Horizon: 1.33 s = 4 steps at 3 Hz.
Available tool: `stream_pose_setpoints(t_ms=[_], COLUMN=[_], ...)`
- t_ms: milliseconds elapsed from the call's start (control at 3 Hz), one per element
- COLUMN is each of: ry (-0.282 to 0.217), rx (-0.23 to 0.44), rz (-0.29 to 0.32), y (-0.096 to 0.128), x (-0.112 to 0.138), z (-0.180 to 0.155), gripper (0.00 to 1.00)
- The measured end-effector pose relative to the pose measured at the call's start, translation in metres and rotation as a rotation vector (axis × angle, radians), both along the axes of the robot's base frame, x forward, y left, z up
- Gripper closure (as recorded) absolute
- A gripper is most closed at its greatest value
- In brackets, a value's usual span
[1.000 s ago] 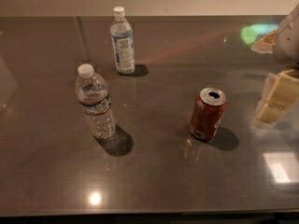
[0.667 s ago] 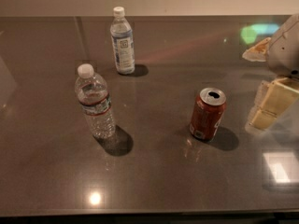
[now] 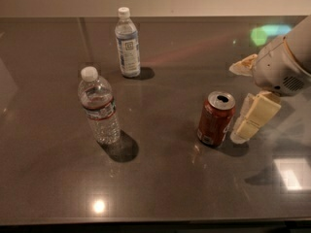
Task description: Move coke can near water bottle
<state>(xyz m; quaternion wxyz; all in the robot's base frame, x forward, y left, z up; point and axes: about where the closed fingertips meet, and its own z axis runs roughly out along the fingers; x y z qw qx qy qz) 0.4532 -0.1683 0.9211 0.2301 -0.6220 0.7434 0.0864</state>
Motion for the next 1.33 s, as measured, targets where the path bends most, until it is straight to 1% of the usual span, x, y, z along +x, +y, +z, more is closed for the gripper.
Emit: stream_pose_setpoints(t_ms=[333, 667, 1000, 1333], ry=[0.014, 0.038, 0.05, 0.057], rx=[0.046, 0.079, 0.097, 0.123], rz=[0.016, 0.04, 0.049, 0.06], y=[0.014, 0.024, 0.027, 0.038], x=[0.007, 0.004, 0.002, 0.002], z=[-0.01, -0.017, -0.021, -0.009], gripper=[0.0, 0.17, 0.4, 0.71])
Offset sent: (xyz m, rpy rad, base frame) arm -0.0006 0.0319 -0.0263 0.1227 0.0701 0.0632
